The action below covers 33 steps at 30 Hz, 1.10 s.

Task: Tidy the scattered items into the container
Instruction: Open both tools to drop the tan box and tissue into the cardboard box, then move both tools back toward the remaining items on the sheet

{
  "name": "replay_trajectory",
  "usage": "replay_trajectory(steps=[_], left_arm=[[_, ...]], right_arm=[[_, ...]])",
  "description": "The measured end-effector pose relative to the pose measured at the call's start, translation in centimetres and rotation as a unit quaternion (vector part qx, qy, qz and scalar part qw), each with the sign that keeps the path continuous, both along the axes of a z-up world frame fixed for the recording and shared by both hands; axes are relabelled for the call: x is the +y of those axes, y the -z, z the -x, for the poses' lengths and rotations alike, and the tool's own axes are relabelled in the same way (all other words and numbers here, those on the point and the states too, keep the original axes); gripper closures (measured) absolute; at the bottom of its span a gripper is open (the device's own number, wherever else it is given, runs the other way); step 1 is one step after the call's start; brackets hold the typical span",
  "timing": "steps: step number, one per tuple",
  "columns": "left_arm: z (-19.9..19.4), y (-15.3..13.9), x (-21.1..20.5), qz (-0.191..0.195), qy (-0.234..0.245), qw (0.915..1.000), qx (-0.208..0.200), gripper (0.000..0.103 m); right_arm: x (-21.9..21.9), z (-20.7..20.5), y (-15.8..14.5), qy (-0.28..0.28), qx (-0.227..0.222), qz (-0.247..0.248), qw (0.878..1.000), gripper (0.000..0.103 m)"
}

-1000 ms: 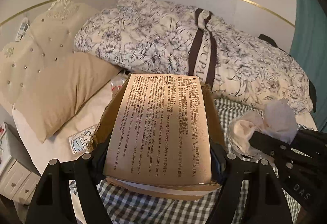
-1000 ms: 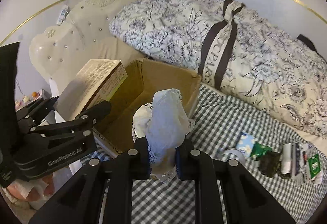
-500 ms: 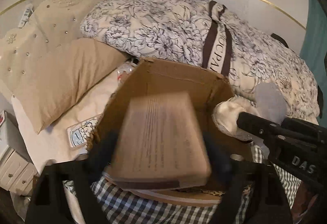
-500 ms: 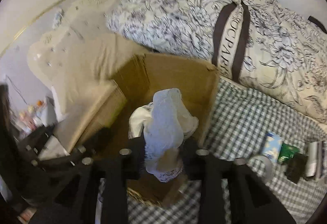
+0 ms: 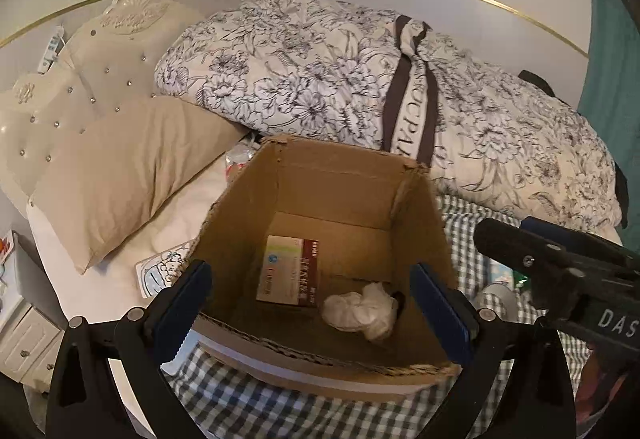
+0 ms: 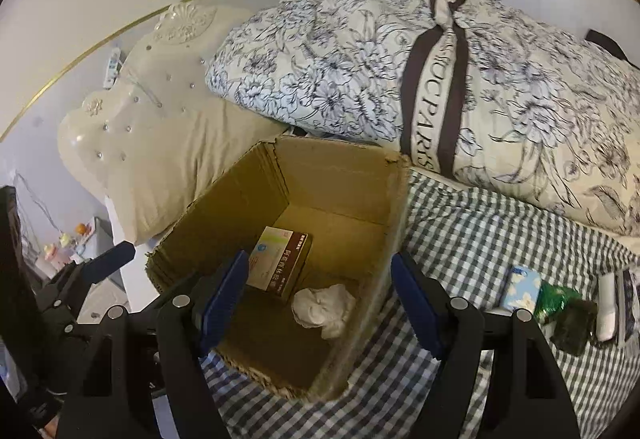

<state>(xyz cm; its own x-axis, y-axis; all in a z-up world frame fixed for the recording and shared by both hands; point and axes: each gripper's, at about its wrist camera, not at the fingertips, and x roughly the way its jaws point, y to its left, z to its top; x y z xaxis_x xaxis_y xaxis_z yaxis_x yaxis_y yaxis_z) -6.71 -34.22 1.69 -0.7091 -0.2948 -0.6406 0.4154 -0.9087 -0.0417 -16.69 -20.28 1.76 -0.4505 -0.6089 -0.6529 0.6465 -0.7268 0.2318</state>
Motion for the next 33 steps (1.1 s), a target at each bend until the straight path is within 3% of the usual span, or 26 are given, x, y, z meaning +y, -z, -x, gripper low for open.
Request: replay_trajectory(steps=[8, 16, 24, 33], left_arm=[[-1.8, -3.4, 6.6, 0.009, 0.036, 0.9989, 0.030, 0.000], [-3.3, -6.7, 16.4, 0.015, 0.090, 0.9938, 0.062, 0.000], [-3.7, -6.2, 24.3, 0.022, 0.129, 0.9896, 0.060, 0.000], [-3.8, -2.7, 27.1, 0.022, 0.137, 0.9899, 0.032, 0.000]], right_arm=[[8.0, -2.9, -3.3, 0.036, 0.040, 0.014, 0.998, 0.029], [20.3, -6.7, -6.6, 0.112, 0.084, 0.017, 0.990, 0.028], [31.7, -10.4, -6.8, 0.210, 0.115, -0.008, 0.971, 0.002], [39.4, -13.3, -4.1, 0.267, 0.120, -0.021, 0.956, 0.002]])
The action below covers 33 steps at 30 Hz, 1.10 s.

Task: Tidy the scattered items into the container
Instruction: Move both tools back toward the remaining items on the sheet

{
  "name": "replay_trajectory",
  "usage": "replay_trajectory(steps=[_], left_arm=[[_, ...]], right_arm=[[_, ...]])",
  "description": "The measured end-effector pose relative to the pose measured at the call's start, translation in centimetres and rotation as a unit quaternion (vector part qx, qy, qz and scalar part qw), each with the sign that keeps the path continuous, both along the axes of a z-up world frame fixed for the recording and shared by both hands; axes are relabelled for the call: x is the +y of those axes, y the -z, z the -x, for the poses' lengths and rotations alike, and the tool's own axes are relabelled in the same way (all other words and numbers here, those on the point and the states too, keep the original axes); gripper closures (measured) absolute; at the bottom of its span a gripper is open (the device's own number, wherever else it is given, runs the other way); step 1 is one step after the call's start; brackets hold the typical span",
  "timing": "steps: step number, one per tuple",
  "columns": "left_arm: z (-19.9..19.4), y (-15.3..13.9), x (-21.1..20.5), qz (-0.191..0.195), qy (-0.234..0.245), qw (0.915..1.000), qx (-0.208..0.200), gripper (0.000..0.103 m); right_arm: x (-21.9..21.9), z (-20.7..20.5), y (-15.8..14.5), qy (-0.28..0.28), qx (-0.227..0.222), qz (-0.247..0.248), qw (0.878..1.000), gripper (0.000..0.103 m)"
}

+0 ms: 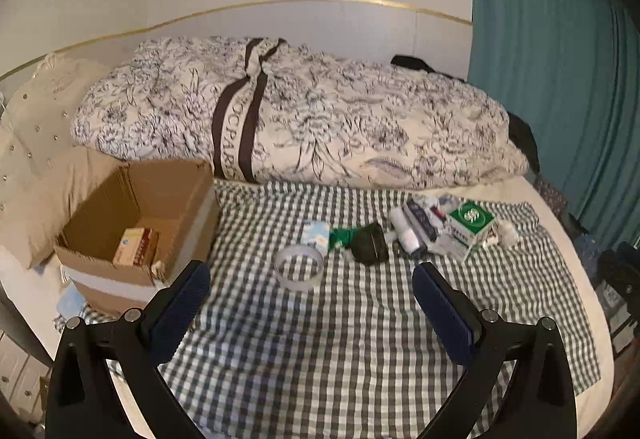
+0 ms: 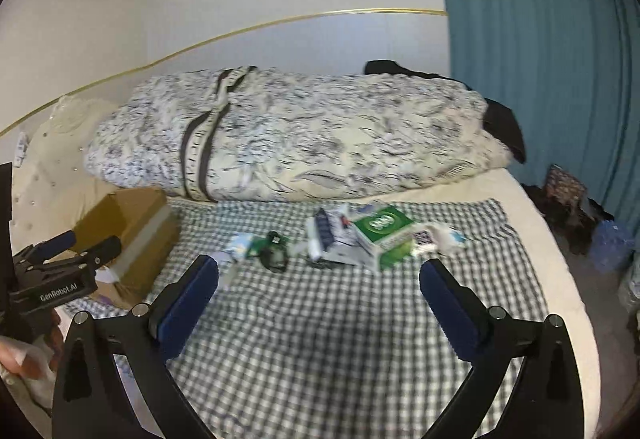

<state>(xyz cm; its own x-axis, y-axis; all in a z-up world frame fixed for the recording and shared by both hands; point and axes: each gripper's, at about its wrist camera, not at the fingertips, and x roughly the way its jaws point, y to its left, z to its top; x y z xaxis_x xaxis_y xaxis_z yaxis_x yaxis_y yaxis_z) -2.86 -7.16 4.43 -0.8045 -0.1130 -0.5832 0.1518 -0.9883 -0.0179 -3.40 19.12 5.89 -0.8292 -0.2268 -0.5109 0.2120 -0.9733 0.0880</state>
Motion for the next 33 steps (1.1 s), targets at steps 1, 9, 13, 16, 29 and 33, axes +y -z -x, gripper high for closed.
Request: replay_trajectory(steps=[1, 9, 13, 16, 29, 33], left_arm=[[0.1, 0.4, 0.1, 0.002, -0.001, 1.0000, -0.002, 0.000], [1.6, 4.0, -0.7, -0.008, -0.004, 0.9997, -0.024, 0.000], [3.3, 6.2, -1.5, -0.010, -0.004, 0.9992, -0.039, 0.000], [4.8, 7.6, -2.1, -0.009, -0.003, 0.9988, -0.048, 0.000], [12.9, 15.1, -4.4, -0.019, 0.008, 0.9955, -0.092, 0.000], [14.8, 17.2, -5.4, -0.016, -0.007, 0.9936, -0.111, 0.000]], right_arm=[[0.3, -0.1, 0.4, 0.002, 0.000, -0.005, 1.000, 0.002], [0.1, 0.1, 3.7, -0.010, -0.017, -0.004, 1.000, 0.002], [-1.9, 1.5, 5.5, -0.030, -0.027, -0.012, 0.999, 0.002], [-3.6, 3.0, 6.9, -0.043, -0.038, -0.015, 0.998, 0.002], [-9.1, 11.6, 13.7, -0.069, -0.089, -0.023, 0.993, 0.002], [-10.6, 14.1, 15.0, -0.073, -0.096, -0.031, 0.992, 0.002]])
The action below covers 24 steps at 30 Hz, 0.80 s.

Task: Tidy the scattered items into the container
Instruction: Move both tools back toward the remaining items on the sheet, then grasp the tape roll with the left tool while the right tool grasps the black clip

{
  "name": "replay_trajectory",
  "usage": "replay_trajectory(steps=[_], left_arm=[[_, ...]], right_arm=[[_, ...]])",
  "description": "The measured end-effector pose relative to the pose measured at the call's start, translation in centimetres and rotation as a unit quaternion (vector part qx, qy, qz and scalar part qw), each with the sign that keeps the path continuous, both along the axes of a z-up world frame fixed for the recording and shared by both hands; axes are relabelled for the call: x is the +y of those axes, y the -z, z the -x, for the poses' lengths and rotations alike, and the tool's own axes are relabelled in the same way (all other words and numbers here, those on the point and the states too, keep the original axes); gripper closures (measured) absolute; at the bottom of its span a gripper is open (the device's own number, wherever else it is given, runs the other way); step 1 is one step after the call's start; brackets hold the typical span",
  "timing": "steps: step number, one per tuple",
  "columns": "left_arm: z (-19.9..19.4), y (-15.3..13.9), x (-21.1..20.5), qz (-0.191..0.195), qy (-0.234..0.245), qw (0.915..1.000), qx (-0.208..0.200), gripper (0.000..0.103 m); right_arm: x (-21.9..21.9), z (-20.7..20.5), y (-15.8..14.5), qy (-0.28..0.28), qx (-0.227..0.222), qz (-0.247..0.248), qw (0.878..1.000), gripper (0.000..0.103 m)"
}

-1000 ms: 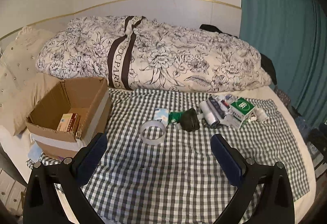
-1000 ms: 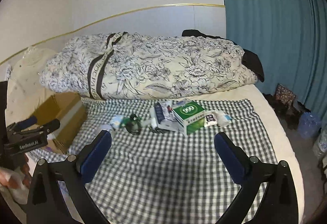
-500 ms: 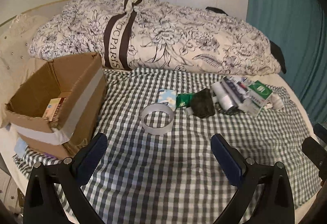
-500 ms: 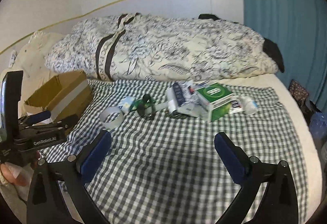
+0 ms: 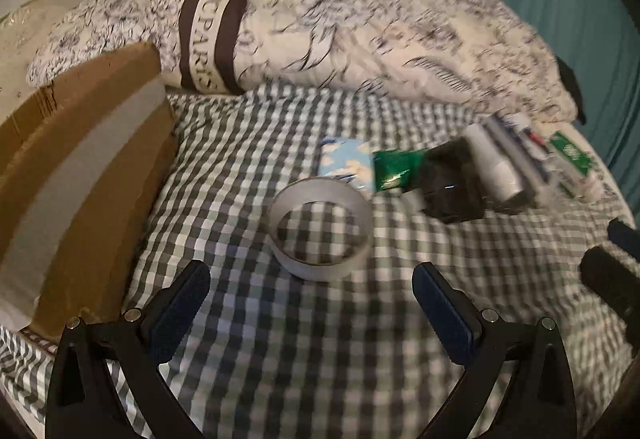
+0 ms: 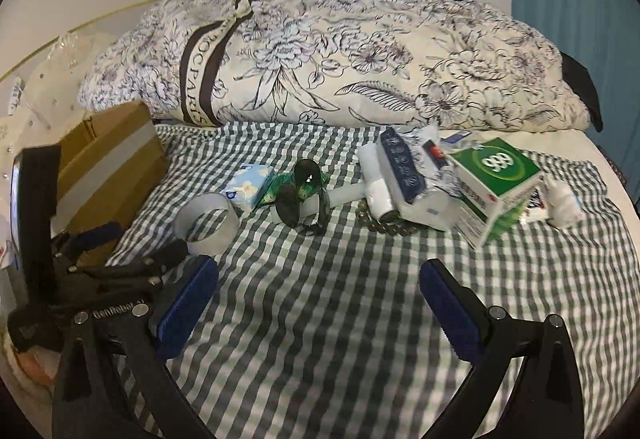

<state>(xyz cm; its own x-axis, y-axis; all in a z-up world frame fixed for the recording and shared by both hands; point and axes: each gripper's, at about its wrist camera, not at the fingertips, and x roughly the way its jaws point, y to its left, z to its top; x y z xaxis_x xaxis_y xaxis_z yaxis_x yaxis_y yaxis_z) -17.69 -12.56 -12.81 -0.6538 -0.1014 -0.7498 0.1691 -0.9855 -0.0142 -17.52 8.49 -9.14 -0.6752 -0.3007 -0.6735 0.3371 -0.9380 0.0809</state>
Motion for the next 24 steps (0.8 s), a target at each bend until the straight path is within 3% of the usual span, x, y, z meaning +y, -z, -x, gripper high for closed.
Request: replay_trajectory(steps=[4, 14, 20, 24], left_arm=[[1.4, 1.5, -0.7, -0.013, 0.002, 0.9998, -0.015, 0.000], [4.3, 3.0, -0.4, -0.024, 0.009, 0.9997, -0.005, 0.000], [5.6, 5.6, -1.0, -0.044, -0.011, 0.9989, -0.014, 0.000], [5.6, 5.9, -1.0, -0.041, -0.013, 0.9991, -0.008, 0.000]], right_arm=[[-1.0, 2.4, 1.2, 0.000, -0.012, 0.000, 1.000, 0.002], [-3.1, 7.0, 3.9, -0.003, -0.026, -0.007, 1.000, 0.002], [-4.2, 10.0, 5.8, 0.004, -0.041, -0.002, 0.999, 0.002], [-5.6, 11.1, 7.1, 0.002, -0.040, -0.037, 0.999, 0.003]])
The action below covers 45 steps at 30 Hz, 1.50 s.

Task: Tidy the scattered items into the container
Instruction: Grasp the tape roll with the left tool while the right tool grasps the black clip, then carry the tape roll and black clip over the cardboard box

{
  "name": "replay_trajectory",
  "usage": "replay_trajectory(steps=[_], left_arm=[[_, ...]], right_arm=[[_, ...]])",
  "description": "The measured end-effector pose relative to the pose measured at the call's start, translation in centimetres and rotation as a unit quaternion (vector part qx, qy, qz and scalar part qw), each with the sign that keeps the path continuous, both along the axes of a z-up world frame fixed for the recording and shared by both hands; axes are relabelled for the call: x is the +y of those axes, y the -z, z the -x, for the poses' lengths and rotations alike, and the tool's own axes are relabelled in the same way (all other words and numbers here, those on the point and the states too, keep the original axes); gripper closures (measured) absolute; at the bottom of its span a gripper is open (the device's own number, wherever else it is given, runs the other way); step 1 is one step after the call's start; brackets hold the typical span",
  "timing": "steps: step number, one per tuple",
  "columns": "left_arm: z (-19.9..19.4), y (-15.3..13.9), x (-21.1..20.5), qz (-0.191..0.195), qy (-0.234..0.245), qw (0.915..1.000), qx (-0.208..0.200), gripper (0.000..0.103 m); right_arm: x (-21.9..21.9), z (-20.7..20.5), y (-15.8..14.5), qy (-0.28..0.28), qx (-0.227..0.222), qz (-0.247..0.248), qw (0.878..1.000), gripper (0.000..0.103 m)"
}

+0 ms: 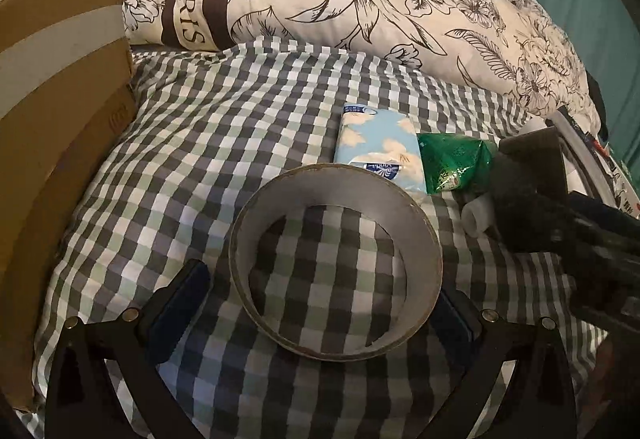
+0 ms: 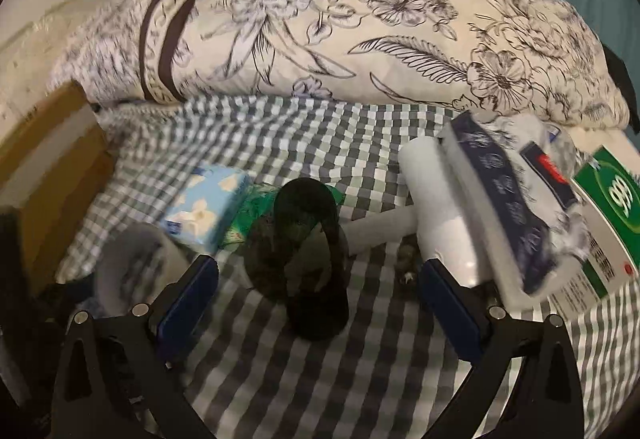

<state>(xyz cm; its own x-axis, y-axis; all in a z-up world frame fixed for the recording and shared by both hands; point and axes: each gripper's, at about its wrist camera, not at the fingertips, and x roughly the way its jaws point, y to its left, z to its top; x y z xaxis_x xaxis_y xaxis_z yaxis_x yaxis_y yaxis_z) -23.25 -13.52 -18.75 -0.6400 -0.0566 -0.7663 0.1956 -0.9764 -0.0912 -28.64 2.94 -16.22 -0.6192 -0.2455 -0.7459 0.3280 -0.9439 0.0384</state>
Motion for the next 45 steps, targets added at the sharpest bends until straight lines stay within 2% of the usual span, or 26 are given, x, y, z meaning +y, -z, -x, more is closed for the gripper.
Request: replay_trajectory(steps=[2, 3, 5, 6, 7, 9, 13, 17, 22, 26, 35, 45], left_arm=[[0.0, 0.0, -0.3, -0.009, 0.000, 1.0000, 0.004, 0.000], [0.0, 0.0, -0.4, -0.012, -0.001, 0.9999, 0.005, 0.000], [0.0, -0.1, -0.4, -0.012, -0.002, 0.9999, 0.007, 0.001], [-0.1, -0.1, -0.4, -0.010, -0.005, 0.9999, 0.011, 0.004], [-0.1, -0.1, -0.4, -0.011, -0.007, 0.9998, 0.013, 0.007], [-0.3, -0.3, -0.7, -0.016, -0.013, 0.9995, 0.022, 0.020], [-1.0, -0.8, -1.4, -0.036, -0.018, 0.9985, 0.039, 0.020], [-2.3, -2.0, -1.3, -0.025, -0.030, 0.9979, 0.053, 0.020], [-3.8, -3.2, -0.3, 0.003, -0.017, 0.9991, 0.038, 0.020], [-5.6, -4.5, -0.2, -0.009, -0.021, 0.9992, 0.032, 0.020], [-10.5, -10.8, 1.3, 0.015, -0.021, 0.9986, 0.046, 0.020], [-15.1, -18.7, 2.1, 0.043, -0.008, 0.9956, 0.082, 0.020]], right_arm=[[-0.3, 0.5, 0.5, 0.001, -0.005, -0.005, 1.000, 0.005], [-0.3, 0.7, 0.7, 0.003, -0.009, -0.002, 1.000, 0.009], [-0.3, 1.0, 0.9, 0.001, -0.021, 0.005, 1.000, 0.026], [-0.3, 1.1, 1.1, -0.002, -0.030, 0.007, 1.000, 0.042], [-0.2, 1.2, 1.2, -0.003, -0.039, 0.009, 0.999, 0.042], [0.2, 0.9, 1.0, -0.002, -0.044, 0.017, 0.999, 0.042], [1.0, -0.7, 0.1, -0.010, -0.044, 0.024, 0.999, 0.043], [2.1, -3.1, -1.2, -0.021, -0.039, 0.028, 0.999, 0.043], [3.3, -5.9, -2.5, -0.024, -0.040, 0.033, 0.998, 0.043], [4.0, -7.5, -3.2, -0.021, -0.041, 0.039, 0.998, 0.043], [5.7, -12.3, -6.5, -0.021, -0.021, 0.052, 0.998, 0.045], [7.0, -17.3, -12.4, -0.023, 0.026, 0.078, 0.996, 0.045]])
